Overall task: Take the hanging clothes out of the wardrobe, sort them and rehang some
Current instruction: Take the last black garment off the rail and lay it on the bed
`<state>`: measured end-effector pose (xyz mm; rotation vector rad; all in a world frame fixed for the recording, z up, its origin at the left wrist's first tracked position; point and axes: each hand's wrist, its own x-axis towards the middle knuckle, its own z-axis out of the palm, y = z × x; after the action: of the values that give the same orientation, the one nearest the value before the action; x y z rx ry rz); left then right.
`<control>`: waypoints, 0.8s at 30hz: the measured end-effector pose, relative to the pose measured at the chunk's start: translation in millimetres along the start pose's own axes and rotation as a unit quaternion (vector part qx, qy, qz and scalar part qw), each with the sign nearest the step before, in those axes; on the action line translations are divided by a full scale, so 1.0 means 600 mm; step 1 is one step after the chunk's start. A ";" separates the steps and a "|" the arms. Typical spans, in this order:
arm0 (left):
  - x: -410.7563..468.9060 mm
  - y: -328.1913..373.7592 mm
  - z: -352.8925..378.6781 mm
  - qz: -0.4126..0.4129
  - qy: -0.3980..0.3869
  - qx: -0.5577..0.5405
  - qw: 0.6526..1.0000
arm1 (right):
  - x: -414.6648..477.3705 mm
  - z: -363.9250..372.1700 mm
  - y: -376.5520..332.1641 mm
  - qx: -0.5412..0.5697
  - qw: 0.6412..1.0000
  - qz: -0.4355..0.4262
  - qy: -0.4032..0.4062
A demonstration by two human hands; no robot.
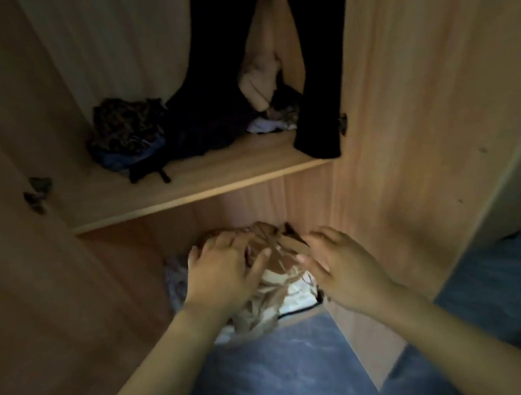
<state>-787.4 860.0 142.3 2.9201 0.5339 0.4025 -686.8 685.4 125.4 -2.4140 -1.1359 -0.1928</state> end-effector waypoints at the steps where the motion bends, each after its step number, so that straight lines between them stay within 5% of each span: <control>1: 0.030 -0.018 -0.027 0.005 0.021 0.008 1.000 | 0.040 -0.016 -0.013 -0.005 1.000 -0.008 0.016; 12: 0.389 -0.113 -0.250 0.096 0.219 -0.030 0.971 | 0.474 -0.239 -0.043 -0.024 0.963 -0.133 0.233; 24: 0.896 -0.113 -0.439 0.194 0.364 -0.053 0.909 | 0.935 -0.518 0.017 -0.197 0.891 -0.195 0.360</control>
<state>-401.0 1143.8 506.9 2.6755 -0.0238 1.5424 -293.9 924.1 572.6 -2.0532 -1.2585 -1.4349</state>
